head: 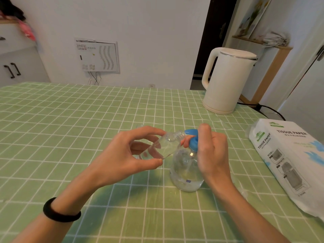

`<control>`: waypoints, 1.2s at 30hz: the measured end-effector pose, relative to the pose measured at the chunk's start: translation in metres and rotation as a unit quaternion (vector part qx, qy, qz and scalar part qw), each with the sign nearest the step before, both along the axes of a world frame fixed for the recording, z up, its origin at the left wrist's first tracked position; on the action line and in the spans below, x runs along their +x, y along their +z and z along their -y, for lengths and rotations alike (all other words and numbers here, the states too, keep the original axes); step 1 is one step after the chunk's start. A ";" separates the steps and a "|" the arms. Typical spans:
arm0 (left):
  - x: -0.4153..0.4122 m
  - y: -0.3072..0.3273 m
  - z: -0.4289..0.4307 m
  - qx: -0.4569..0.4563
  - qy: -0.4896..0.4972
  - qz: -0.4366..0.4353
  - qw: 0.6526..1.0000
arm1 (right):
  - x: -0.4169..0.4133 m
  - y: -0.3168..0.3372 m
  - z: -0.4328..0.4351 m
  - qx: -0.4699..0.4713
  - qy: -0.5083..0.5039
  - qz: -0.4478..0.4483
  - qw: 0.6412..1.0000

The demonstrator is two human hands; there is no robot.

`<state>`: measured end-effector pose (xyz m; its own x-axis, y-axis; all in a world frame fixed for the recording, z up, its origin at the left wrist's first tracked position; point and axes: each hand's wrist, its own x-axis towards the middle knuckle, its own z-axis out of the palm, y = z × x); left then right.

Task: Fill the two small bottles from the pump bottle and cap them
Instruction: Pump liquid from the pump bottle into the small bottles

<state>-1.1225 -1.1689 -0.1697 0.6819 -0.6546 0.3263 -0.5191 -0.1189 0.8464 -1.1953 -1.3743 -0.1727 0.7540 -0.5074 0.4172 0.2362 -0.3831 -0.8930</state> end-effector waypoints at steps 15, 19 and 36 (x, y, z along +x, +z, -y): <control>0.000 -0.001 0.000 0.003 0.003 0.004 1.000 | 0.001 -0.001 0.000 0.003 -0.012 -0.013 1.000; 0.000 0.000 0.000 0.001 0.001 0.002 1.000 | 0.000 0.000 0.000 -0.011 -0.014 -0.020 1.000; 0.000 0.000 0.001 -0.003 -0.007 -0.003 1.000 | -0.001 -0.002 0.001 -0.006 -0.010 -0.016 1.000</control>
<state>-1.1228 -1.1695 -0.1699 0.6742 -0.6627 0.3261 -0.5158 -0.1065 0.8500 -1.1962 -1.3750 -0.1747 0.7572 -0.5172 0.3989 0.2002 -0.3976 -0.8954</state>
